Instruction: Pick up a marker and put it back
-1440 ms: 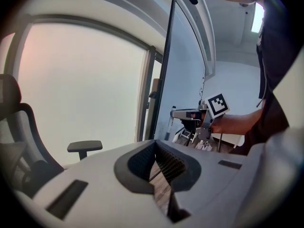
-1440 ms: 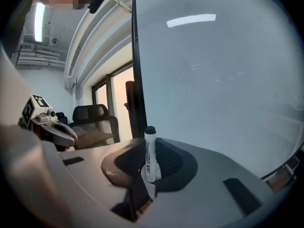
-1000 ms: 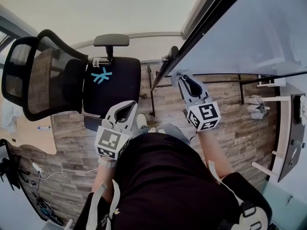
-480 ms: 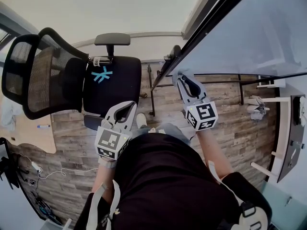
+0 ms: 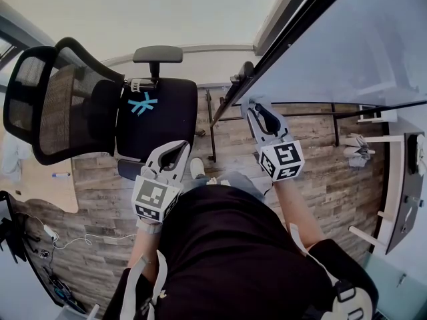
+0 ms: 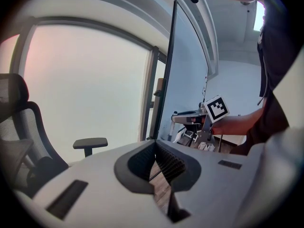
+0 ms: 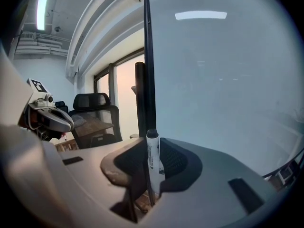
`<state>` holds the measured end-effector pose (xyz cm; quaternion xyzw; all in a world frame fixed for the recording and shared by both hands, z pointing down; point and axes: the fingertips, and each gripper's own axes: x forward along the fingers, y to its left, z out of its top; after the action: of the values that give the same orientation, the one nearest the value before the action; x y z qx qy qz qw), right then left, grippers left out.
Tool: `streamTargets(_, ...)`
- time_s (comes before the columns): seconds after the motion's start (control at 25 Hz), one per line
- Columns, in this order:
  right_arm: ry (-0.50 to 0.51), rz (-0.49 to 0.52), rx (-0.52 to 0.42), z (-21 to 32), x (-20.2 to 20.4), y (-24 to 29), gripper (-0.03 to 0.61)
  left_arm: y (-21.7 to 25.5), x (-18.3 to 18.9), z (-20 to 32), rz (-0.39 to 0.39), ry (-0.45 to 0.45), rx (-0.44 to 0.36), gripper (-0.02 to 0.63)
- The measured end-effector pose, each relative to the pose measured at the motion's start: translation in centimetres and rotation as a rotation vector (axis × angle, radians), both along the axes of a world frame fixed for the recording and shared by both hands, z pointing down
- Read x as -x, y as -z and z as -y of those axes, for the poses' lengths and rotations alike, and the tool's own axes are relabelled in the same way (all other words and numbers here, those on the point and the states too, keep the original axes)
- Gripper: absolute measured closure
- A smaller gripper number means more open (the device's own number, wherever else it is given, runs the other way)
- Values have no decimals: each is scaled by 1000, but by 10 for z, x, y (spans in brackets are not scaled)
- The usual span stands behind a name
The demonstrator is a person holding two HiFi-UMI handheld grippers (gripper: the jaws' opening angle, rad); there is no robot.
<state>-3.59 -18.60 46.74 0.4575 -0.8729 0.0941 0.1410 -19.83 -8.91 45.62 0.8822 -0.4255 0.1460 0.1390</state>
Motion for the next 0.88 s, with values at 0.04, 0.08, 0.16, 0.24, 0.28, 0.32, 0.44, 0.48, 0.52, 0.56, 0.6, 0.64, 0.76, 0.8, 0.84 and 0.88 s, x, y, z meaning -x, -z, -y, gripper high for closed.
streamTargets(0.04,-3,1,-2,0,0,1,485,0,0,0,1,0,3,604)
streamTargets(0.08,-5,3,-4,0,-1,2,482,-1,0,-1,2,-1,8,604)
streamTargets(0.16,-9,6,-8,0,-2,4,478,-1,-1,-1,3,-4,13,604)
streamTargets(0.24,-11,8,-12,-1,-3,7,471,-1,-2,-1,2,-11,8,604)
streamTargets(0.28,-12,9,-15,-1,-4,9,468,-1,-3,-1,1,-14,8,604)
streamTargets(0.32,-14,10,-18,-2,-4,12,467,-1,-5,-2,0,-17,10,604)
streamTargets(0.44,-19,13,-28,-5,-7,18,465,0,-8,-1,-2,-31,10,604)
streamTargets(0.48,-21,14,-31,-5,-8,20,463,0,-10,-1,-2,-37,5,604)
streamTargets(0.52,-25,15,-34,-6,-9,22,463,1,-12,0,-4,-45,-2,604)
streamTargets(0.56,-28,17,-38,-7,-11,25,462,1,-15,1,-6,-52,-7,604)
streamTargets(0.6,-32,20,-43,-8,-13,28,462,2,-17,1,-7,-59,-8,604)
streamTargets(0.64,-35,22,-48,-9,-14,30,462,2,-20,1,-8,-65,-5,604)
streamTargets(0.76,-45,32,-59,-13,-21,38,462,3,-27,2,-5,-84,2,604)
streamTargets(0.8,-50,37,-61,-14,-23,41,462,4,-30,2,-5,-93,-4,604)
streamTargets(0.84,-56,42,-63,-16,-26,43,462,5,-33,3,-7,-103,-11,604)
streamTargets(0.88,-63,45,-66,-17,-30,46,462,6,-36,4,-8,-113,-15,604)
